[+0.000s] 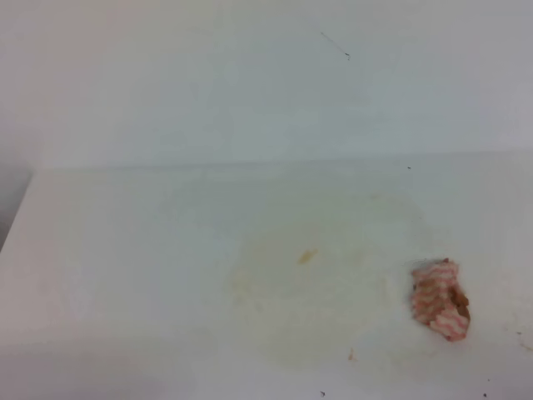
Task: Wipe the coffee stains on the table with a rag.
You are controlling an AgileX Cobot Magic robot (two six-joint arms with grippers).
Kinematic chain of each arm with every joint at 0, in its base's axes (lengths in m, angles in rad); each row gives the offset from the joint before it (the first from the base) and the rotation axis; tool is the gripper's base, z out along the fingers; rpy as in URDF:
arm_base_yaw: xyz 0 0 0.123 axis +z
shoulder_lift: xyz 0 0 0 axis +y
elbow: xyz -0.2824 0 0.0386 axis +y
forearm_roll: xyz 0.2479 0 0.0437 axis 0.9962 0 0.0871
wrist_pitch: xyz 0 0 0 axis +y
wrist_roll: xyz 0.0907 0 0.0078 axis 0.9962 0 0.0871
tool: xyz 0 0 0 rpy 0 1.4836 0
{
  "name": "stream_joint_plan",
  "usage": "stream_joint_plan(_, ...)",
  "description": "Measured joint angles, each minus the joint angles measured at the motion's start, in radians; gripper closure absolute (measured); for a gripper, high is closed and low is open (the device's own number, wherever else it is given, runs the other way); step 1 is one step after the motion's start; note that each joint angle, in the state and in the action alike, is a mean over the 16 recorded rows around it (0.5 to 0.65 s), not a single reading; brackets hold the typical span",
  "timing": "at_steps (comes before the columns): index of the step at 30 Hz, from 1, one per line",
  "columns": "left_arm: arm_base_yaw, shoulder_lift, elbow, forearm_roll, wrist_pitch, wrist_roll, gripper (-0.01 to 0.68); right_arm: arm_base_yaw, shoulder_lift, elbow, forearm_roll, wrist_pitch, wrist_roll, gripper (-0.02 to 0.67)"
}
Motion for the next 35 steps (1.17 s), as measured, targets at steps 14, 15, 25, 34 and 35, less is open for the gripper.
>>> stream_joint_plan(14, 0.0, 0.0, 0.003, 0.0, -0.001, 0.0, 0.675, 0.0, 0.001, 0.0, 0.0, -0.002, 0.0, 0.65)
stream_joint_plan(15, 0.0, 0.0, 0.003, 0.0, -0.001, 0.0, 0.675, 0.0, 0.001, 0.0, 0.0, -0.002, 0.0, 0.65)
stream_joint_plan(25, 0.0, 0.0, 0.0, 0.0, 0.0, 0.0, 0.675, 0.0, 0.002, 0.0, 0.0, -0.003, 0.0, 0.65)
stream_joint_plan(34, 0.0, 0.0, 0.0, 0.0, 0.0, 0.0, 0.675, 0.0, 0.002, 0.0, 0.0, -0.003, 0.0, 0.65)
stream_joint_plan(35, 0.0, 0.0, 0.0, 0.0, 0.0, 0.0, 0.675, 0.0, 0.002, 0.0, 0.0, -0.003, 0.0, 0.65)
